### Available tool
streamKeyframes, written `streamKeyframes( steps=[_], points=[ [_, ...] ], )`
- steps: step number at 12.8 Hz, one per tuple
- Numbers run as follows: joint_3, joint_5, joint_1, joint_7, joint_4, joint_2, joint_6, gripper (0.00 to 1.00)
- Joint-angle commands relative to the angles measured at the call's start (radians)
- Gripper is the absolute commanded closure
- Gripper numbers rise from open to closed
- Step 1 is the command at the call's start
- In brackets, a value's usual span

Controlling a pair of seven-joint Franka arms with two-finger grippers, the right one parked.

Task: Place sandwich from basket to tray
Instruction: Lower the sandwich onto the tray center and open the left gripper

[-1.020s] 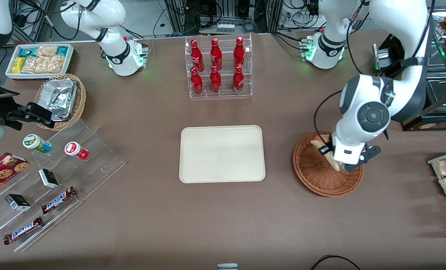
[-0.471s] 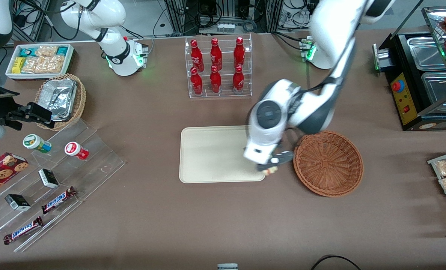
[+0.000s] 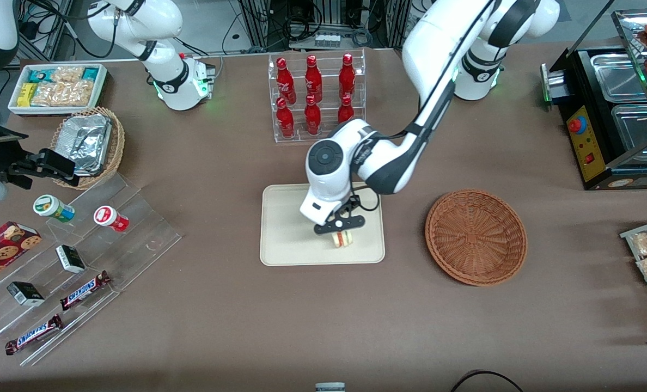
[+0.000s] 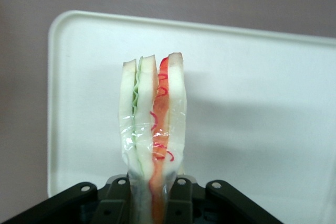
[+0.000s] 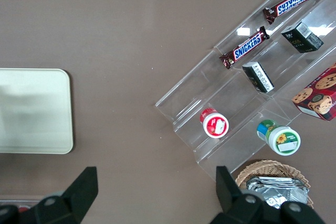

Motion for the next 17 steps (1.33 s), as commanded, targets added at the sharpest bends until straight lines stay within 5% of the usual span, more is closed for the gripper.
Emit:
streamKeyframes(
  steps=[1, 7, 8, 9, 10, 17],
  points=[
    [0.010, 0.010, -0.017, 0.075, 0.047, 0.039, 0.005, 1.00],
    [0.010, 0.007, -0.064, 0.134, 0.048, 0.094, 0.077, 1.00],
    [0.010, 0.003, -0.063, 0.134, 0.047, 0.094, 0.079, 0.78],
    [0.010, 0.002, -0.063, 0.132, 0.045, 0.093, 0.077, 0.32],
    [0.010, 0.002, -0.063, 0.132, 0.045, 0.085, 0.070, 0.03],
    [0.017, -0.052, 0.017, 0.073, 0.048, -0.122, -0.143, 0.01]
  ],
)
